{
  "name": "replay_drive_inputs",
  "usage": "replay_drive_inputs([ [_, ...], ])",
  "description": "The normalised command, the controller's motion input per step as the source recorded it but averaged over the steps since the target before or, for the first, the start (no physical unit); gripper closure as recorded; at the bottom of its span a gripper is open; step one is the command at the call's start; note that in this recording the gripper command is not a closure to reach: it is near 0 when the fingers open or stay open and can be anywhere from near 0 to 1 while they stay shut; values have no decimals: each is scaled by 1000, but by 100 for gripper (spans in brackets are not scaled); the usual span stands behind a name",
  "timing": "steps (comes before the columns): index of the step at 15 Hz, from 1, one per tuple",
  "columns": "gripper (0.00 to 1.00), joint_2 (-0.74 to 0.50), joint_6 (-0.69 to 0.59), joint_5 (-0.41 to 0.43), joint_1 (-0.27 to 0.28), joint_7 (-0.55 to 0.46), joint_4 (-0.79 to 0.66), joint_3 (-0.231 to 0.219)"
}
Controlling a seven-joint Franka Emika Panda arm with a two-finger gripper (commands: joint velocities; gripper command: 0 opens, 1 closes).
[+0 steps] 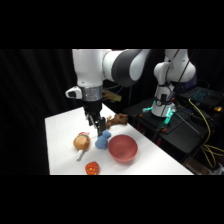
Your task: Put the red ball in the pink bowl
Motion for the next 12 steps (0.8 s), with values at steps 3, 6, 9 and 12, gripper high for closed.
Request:
replay_drive_inputs([
  [3, 0, 383, 68, 12, 95, 76, 441, 18],
  [6, 0, 451, 53, 7, 75, 52, 510, 8],
  [9, 0, 448, 28, -2, 57, 12, 528, -1],
  [12, 0, 395, 23, -37, 60, 9, 467, -30],
])
